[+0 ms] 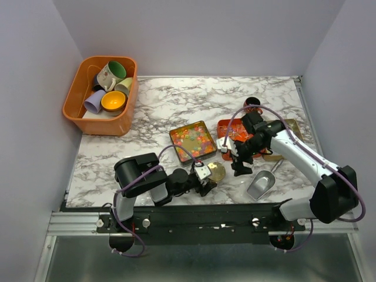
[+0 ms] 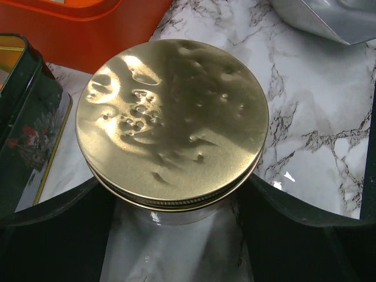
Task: Pack the candies
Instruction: Screw the bottle lid onto the packing bottle.
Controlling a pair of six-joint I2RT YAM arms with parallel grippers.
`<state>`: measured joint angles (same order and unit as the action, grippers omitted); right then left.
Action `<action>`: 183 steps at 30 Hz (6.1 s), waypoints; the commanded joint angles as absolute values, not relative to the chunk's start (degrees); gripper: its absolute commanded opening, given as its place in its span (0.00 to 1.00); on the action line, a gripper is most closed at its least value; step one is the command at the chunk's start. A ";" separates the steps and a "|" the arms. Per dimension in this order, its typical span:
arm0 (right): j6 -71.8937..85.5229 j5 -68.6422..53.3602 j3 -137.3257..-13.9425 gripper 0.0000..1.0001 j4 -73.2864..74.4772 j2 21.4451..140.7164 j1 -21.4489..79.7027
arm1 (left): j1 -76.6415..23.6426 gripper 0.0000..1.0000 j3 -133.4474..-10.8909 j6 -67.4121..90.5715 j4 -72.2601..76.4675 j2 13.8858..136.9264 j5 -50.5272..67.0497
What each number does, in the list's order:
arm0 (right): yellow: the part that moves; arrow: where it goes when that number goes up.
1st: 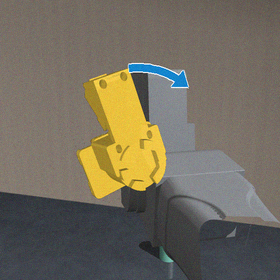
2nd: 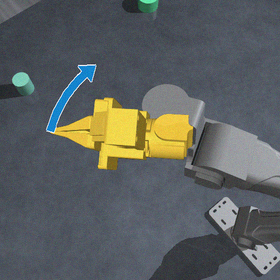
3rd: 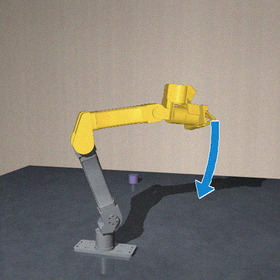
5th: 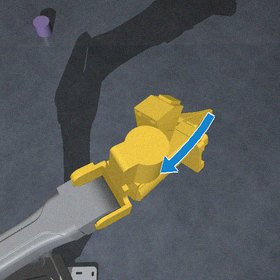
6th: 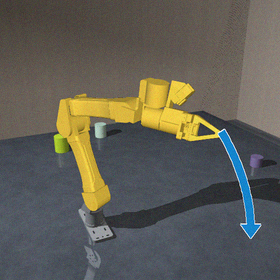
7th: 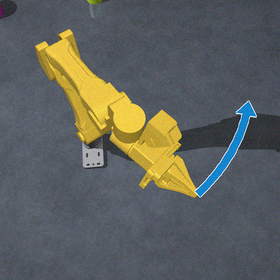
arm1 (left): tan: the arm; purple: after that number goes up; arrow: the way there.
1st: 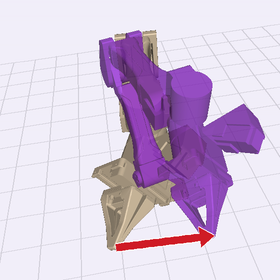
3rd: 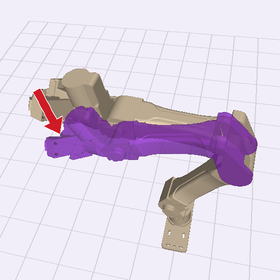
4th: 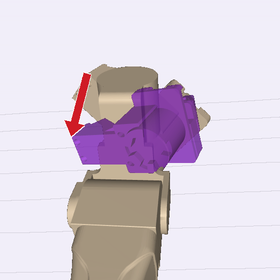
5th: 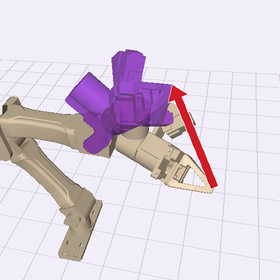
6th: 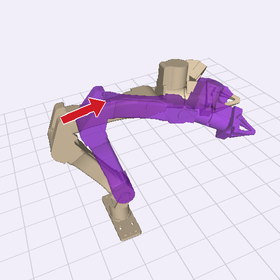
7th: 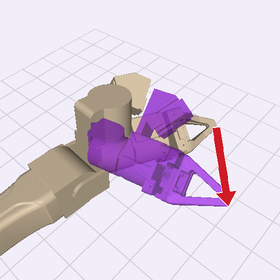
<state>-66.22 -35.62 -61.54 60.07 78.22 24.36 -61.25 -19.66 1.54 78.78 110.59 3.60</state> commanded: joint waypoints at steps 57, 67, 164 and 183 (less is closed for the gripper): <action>-51.42 -30.24 -54.67 0.79 42.81 84.99 33.49 | -59.50 0.00 -19.51 4.66 79.37 109.87 6.41; -53.00 -31.46 -60.82 0.39 51.50 86.66 29.44 | -59.59 0.02 -20.04 4.13 77.70 109.69 7.21; -60.38 -35.33 -60.29 0.83 50.18 82.35 32.52 | -62.84 0.74 -19.95 0.44 72.60 109.51 3.69; -55.99 -32.17 -56.69 0.84 40.35 86.48 41.92 | -62.93 0.74 -19.78 0.35 72.69 109.51 3.51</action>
<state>-58.00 -32.27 -58.17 43.66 85.19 40.60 -62.24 -20.64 1.52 73.43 108.03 4.03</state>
